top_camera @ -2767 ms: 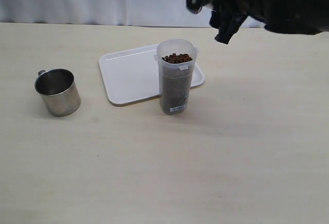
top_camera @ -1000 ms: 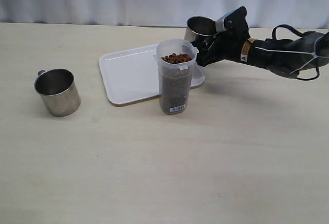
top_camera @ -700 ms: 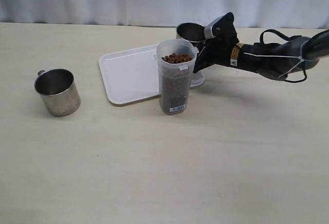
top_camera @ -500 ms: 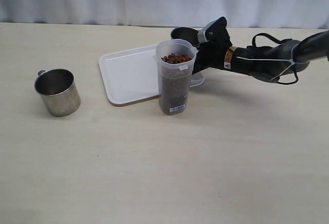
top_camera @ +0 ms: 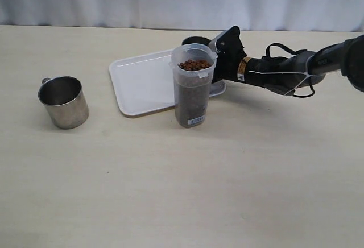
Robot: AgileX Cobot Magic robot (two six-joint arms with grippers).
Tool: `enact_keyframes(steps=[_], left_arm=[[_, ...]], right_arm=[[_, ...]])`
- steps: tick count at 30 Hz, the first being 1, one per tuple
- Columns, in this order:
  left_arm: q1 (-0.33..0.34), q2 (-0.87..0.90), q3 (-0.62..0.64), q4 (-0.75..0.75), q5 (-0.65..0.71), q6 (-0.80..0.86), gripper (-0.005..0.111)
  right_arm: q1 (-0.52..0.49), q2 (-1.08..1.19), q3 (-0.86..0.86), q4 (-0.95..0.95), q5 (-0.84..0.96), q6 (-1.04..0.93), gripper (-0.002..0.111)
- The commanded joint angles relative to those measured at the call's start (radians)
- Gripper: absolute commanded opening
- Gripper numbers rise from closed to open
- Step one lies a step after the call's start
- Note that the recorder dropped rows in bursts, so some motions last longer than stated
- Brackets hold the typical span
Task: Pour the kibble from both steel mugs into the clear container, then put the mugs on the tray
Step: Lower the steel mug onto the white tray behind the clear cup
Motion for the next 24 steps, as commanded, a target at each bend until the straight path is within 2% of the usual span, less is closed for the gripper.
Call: enact_keyframes(steps=[1,6,8,10,15,17,24], left_arm=[[-0.004,-0.003,0.003,0.000,-0.010,0.000,0.000],[-0.004,-0.003,0.003,0.000,-0.010,0.000,0.000],[-0.004,-0.003,0.003,0.000,-0.010,0.000,0.000],[-0.004,-0.003,0.003,0.000,-0.010,0.000,0.000],[-0.004,-0.003,0.003,0.000,-0.010,0.000,0.000],[-0.004,-0.003,0.003,0.000,-0.010,0.000,0.000],[-0.004,-0.003,0.003,0.000,-0.010,0.000,0.000]], right_arm=[[0.003,0.003,-0.012,0.014,0.015,-0.021,0.005],[0.003,0.003,-0.012,0.014,0.014,-0.021,0.005],[0.003,0.003,-0.012,0.009,0.016,-0.021,0.008],[0.003,0.003,-0.012,-0.014,0.018,-0.021,0.017],[0.003,0.003,-0.012,-0.021,0.018,-0.023,0.064],[0.003,0.003,-0.012,-0.021,0.018,-0.023,0.075],[0.003,0.003,-0.012,-0.024,0.023,-0.010,0.095]])
